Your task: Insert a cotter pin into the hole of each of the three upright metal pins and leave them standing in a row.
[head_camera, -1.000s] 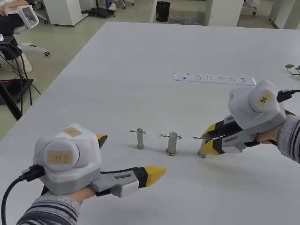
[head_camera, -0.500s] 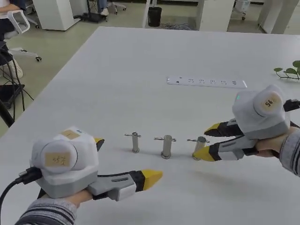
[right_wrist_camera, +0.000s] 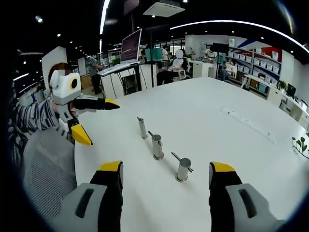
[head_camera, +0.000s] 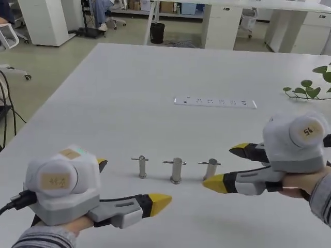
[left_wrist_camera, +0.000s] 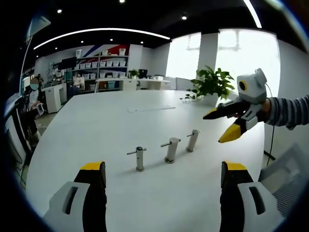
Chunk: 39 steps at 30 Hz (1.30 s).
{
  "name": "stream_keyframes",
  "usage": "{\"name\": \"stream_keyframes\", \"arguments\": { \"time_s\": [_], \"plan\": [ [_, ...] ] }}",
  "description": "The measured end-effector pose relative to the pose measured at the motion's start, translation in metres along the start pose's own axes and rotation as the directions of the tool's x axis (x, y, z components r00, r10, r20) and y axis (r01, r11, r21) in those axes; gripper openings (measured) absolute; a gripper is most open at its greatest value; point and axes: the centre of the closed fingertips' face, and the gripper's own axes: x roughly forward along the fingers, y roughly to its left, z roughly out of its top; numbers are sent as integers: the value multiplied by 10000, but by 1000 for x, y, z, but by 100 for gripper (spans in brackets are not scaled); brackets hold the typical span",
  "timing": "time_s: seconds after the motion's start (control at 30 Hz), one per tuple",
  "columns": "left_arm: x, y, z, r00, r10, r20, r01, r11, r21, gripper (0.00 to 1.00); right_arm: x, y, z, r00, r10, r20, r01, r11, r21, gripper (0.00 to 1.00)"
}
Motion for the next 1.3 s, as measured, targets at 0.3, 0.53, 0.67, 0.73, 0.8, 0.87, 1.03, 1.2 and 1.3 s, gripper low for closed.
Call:
{"name": "stream_keyframes", "arguments": {
  "time_s": [0.3,0.53,0.67,0.73,0.8,0.87,1.03,1.2,1.3],
  "plan": [
    [-10,-2,5,9997,-227,-11,227,9997,21,99,-15,17,4,9933,-829,809,731,9905,1168,78],
    [-19,-4,13,9994,-338,115,338,9994,23,99,-32,31,5,9821,-1381,1279,1119,9748,1932,84],
    [-28,-5,18,9996,-251,137,250,9996,95,99,-44,39,8,9707,-1775,1617,1359,9614,2392,85],
    [-32,-5,19,9996,-246,139,245,9997,34,99,-49,42,8,9673,-1907,1673,1441,9558,2564,85],
    [-36,-4,20,9996,-183,201,183,9998,-27,99,-54,45,9,9612,-2136,1747,1620,9493,2693,85],
    [-38,-1,19,9998,-63,191,66,9999,-112,99,-56,48,7,9585,-2243,1760,1702,9454,2780,86],
    [-44,4,13,9997,211,111,-208,9994,-280,99,-54,56,-1,9560,-2465,1591,1962,9403,2781,85],
    [-47,5,5,9997,194,-146,-197,9996,-222,99,-50,62,-6,9547,-2564,1513,2056,9354,2878,84],
    [-49,5,4,9997,158,-165,-160,9998,-153,97,-48,65,-6,9532,-2586,1564,2028,9310,3035,84]
  ]
}}
